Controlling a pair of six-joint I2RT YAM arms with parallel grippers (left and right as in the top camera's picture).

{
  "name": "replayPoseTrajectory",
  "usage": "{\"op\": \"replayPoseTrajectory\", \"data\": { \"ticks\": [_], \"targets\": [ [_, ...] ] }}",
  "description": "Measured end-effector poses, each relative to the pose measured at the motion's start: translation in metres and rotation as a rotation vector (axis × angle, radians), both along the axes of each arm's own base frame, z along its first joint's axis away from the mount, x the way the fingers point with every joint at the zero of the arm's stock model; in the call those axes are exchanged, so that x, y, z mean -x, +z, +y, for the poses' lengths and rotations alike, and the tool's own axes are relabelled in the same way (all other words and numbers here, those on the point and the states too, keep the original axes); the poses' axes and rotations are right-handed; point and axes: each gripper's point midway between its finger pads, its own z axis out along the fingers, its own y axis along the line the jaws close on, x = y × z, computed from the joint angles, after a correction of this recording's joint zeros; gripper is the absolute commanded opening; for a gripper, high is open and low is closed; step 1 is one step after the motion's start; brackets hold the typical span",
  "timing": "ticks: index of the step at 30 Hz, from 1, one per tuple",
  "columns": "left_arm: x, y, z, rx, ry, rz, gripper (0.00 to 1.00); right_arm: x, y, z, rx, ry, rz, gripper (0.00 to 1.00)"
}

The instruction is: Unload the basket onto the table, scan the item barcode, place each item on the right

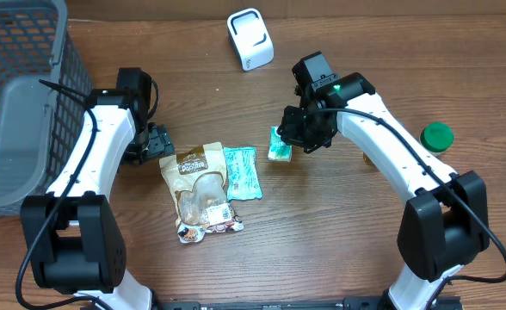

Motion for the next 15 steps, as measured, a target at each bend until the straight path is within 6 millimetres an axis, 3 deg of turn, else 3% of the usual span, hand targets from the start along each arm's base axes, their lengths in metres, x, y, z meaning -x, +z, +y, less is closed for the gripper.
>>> {"op": "replayPoseTrajectory", "data": {
  "ticks": [15],
  "targets": [
    [0.0,0.0,0.0,0.0,0.0,0.0,0.99,-0.0037,0.001,0.0016,-0.006,0.007,-0.018,0.04]
  ]
}}
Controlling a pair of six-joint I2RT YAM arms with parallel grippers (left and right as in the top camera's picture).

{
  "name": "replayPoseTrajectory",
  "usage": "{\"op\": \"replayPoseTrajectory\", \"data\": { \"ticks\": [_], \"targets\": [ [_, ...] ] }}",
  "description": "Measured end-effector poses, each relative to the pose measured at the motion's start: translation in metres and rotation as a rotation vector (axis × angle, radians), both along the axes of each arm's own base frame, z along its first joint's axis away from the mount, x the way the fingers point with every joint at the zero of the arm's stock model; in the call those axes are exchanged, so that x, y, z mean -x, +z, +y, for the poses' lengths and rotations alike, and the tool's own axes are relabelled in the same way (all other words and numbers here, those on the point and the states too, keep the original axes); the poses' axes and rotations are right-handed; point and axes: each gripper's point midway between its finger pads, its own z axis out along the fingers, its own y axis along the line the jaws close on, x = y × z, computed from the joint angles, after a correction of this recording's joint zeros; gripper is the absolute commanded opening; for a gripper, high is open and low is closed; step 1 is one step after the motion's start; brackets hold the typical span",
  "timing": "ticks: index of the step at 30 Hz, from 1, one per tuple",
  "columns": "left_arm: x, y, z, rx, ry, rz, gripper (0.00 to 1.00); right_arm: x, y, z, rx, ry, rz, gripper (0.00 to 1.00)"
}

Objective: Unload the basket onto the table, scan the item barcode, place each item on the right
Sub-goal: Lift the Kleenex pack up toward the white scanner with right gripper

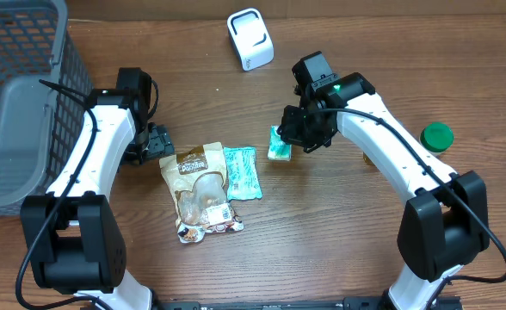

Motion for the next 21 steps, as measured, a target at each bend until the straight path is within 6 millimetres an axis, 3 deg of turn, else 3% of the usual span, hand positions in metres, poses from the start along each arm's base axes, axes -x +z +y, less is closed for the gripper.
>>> {"op": "replayPoseTrajectory", "data": {
  "ticks": [3,5,10,12,15,18,21],
  "targets": [
    [0.0,0.0,0.0,0.0,0.0,0.0,1.0,-0.005,0.006,0.002,-0.006,0.016,-0.025,0.04],
    [0.0,0.0,0.0,0.0,0.0,0.0,1.0,-0.011,0.021,0.004,-0.011,0.023,-0.053,0.04],
    [0.0,0.0,0.0,0.0,0.0,0.0,0.99,-0.044,0.1,0.008,-0.015,0.044,-0.243,0.04],
    [0.0,0.0,0.0,0.0,0.0,0.0,1.0,-0.057,0.14,0.005,-0.006,0.043,-0.353,0.04],
    [0.0,0.0,0.0,0.0,0.0,0.0,1.0,-0.074,0.185,-0.003,0.023,0.021,-0.504,0.04],
    [0.0,0.0,0.0,0.0,0.0,0.0,1.0,-0.091,0.217,-0.01,0.067,0.005,-0.652,0.04],
    [0.0,0.0,0.0,0.0,0.0,0.0,0.99,-0.109,0.235,-0.015,0.138,0.003,-0.775,0.04]
  ]
}}
